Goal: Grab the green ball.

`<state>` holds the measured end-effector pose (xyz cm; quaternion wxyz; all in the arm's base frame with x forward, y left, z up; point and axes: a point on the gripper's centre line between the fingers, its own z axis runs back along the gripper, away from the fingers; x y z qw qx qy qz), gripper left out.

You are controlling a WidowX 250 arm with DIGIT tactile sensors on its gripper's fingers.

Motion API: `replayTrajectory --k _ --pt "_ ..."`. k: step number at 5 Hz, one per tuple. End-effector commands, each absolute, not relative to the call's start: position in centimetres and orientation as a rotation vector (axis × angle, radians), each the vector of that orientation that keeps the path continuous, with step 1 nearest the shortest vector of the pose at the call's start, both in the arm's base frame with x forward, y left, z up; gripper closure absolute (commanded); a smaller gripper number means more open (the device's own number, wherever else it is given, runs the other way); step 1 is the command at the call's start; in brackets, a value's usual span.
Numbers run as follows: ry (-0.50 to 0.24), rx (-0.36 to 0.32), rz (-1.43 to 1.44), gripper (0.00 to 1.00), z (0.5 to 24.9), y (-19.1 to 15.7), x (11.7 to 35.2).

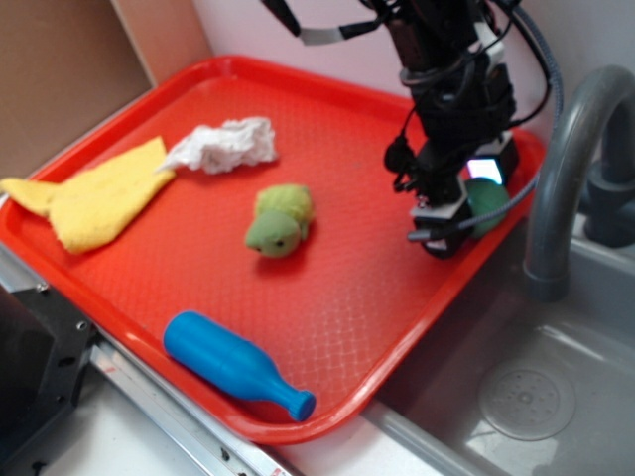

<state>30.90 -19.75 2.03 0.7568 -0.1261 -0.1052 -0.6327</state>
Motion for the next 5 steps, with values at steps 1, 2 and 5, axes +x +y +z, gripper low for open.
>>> replayTrajectory --k 1,2,5 --pt "-0.222 -0.245 -1.378 1.00 2.4 -21.8 29.0" --pt "-0.108 -0.127 -1.136 1.00 3.5 -20.5 28.8" --pt "-0.044 -0.091 -0.384 1.00 12.0 -11.5 24.2"
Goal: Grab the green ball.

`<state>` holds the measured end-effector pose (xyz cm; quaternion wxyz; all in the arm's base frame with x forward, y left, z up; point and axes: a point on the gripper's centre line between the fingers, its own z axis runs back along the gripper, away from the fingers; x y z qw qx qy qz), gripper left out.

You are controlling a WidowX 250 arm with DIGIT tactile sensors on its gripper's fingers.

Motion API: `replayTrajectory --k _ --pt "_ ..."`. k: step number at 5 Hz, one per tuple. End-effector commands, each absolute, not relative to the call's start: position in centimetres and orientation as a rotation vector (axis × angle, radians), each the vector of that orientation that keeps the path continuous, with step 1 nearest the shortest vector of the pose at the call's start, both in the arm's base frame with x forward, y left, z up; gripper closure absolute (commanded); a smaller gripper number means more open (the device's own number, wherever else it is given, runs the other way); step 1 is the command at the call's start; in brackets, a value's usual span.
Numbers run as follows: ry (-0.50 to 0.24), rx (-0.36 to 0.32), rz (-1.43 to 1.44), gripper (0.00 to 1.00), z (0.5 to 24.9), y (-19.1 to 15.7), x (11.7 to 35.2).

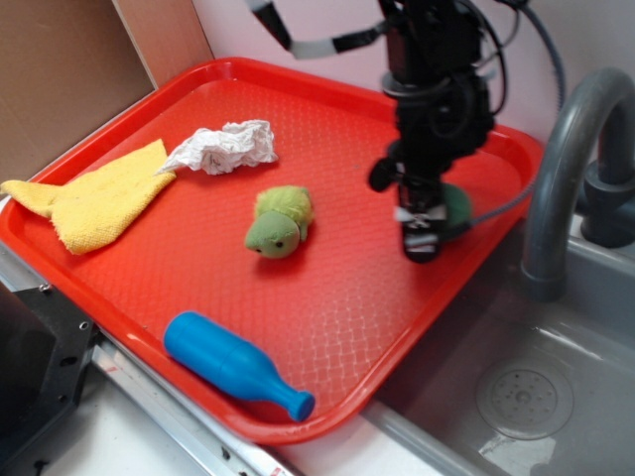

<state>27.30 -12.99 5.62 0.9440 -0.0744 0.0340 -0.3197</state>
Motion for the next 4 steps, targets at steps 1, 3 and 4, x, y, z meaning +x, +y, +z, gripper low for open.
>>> replayTrajectory --k 1,3,4 --pt "-0.056 -0.056 -0.135 1.00 15.0 -10.2 20.3" --pt "-0.003 0.042 0.212 1.00 16.4 -9.5 18.5" --pt "0.034 0.035 0.196 1.00 15.7 -9.3 18.8"
